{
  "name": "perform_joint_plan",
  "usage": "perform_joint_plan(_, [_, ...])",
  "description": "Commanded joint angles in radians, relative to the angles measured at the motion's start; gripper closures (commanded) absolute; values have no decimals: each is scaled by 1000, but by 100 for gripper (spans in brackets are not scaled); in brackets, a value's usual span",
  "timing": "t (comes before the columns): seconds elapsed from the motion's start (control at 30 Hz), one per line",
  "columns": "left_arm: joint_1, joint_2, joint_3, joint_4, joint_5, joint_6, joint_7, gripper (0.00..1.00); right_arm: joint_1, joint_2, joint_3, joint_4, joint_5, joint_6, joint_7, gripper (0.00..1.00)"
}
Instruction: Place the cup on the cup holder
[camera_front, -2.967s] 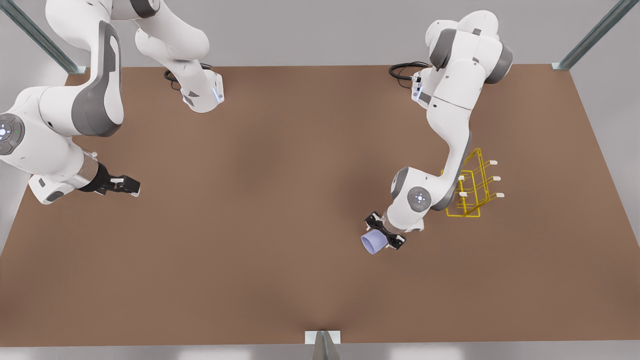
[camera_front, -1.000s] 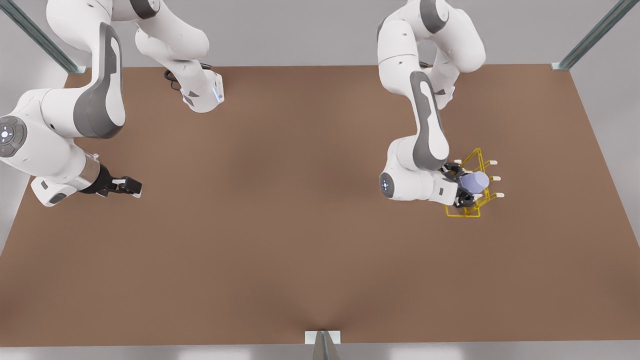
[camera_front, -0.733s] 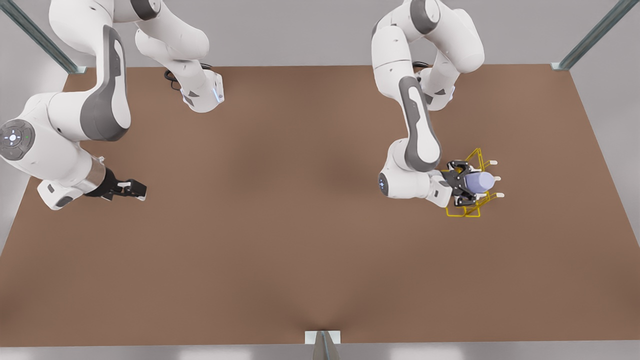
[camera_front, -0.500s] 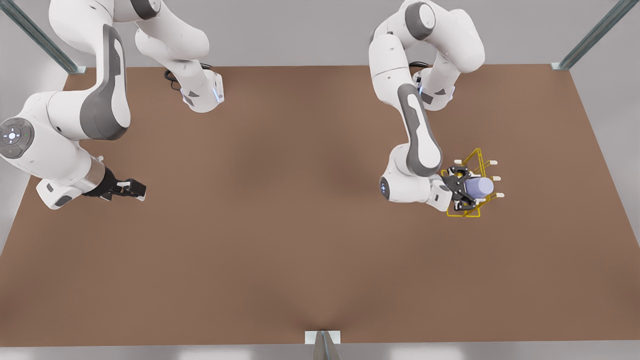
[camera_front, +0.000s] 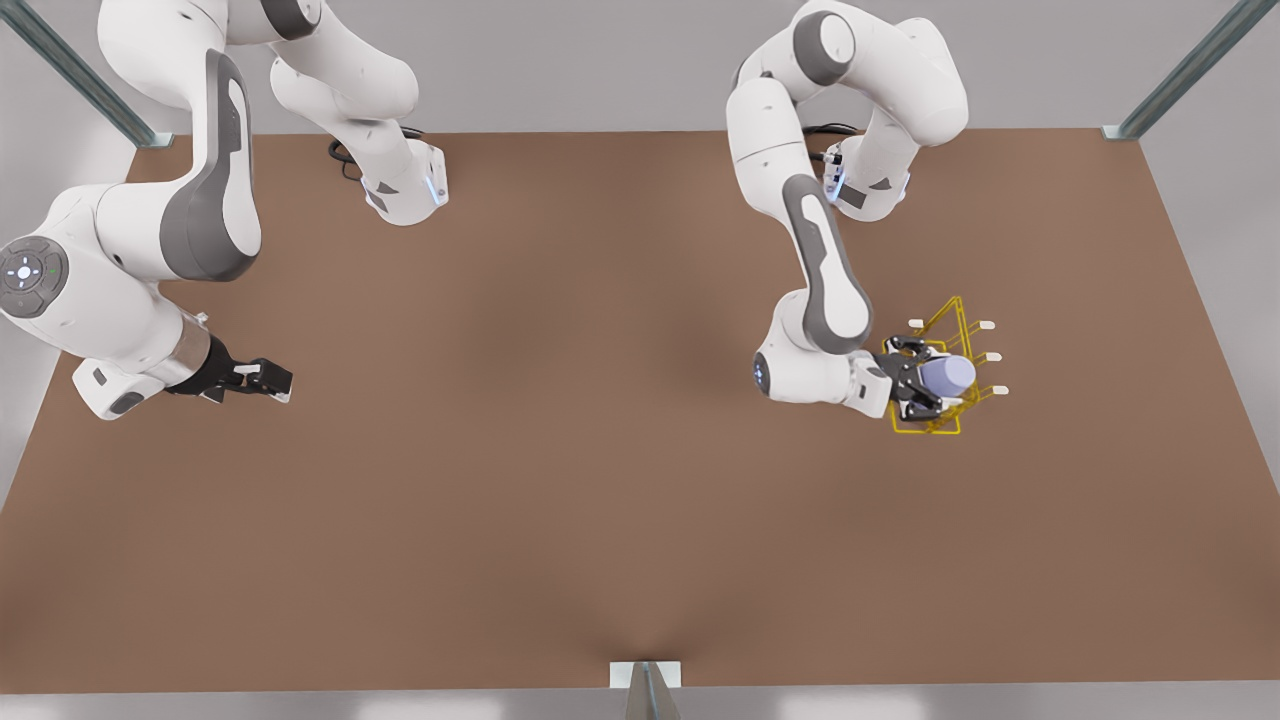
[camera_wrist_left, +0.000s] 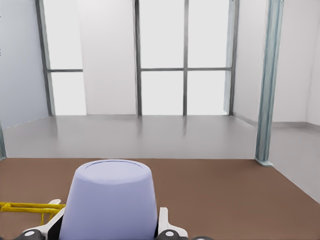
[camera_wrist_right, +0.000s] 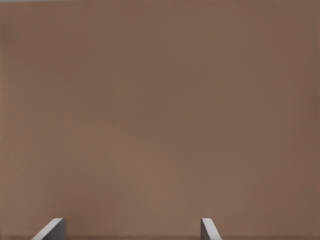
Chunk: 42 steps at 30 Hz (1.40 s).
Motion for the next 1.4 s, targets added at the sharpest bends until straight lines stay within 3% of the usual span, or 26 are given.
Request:
perform_joint_plan(0.0, [-2,9,1,-2,-9,4,-94,42,0,-1,0,0,1,1,-3,0])
perform_joint_plan(0.67, [-22,55,1,-45,-20,27,-103,40,0,-2,1,0,1,1,-3,0])
perform_joint_plan(0.7, [-22,55,1,-45,-20,27,-103,12,0,-1,0,0,1,1,-3,0])
perform_joint_plan(0.73, [-22,55,1,-45,-20,27,-103,0,0,-2,1,0,1,1,-3,0])
perform_joint_plan(0.9, [-23,61,10,-42,-11,20,-86,0,0,-1,1,0,1,1,-3,0])
perform_joint_plan(0.97, [-40,-72,21,24,-56,-93,158,0,0,-1,1,0,1,1,-3,0])
perform_joint_plan(1.0, [-23,-207,-25,185,-142,-295,429,0,0,-2,0,0,1,1,-3,0])
perform_joint_plan(1.1, [132,-333,-45,716,-511,-815,1720,0,0,-2,1,0,1,1,-3,0])
perform_joint_plan(1.17, [224,-495,-62,721,-636,-826,2185,0,0,-2,1,0,1,1,-3,0])
perform_joint_plan(1.2, [420,-556,-301,786,-568,-828,2344,0,0,-1,0,0,2,1,-3,0])
perform_joint_plan(1.27, [794,-679,-872,800,-382,-744,2178,0,0,-2,1,0,1,1,-3,0])
perform_joint_plan(1.3, [955,-682,-1059,773,-366,-658,2120,0,0,-1,1,0,1,3,-3,0])
perform_joint_plan(1.37, [1057,-809,-1121,570,-365,-438,2118,0,0,-1,1,0,1,3,-3,0])
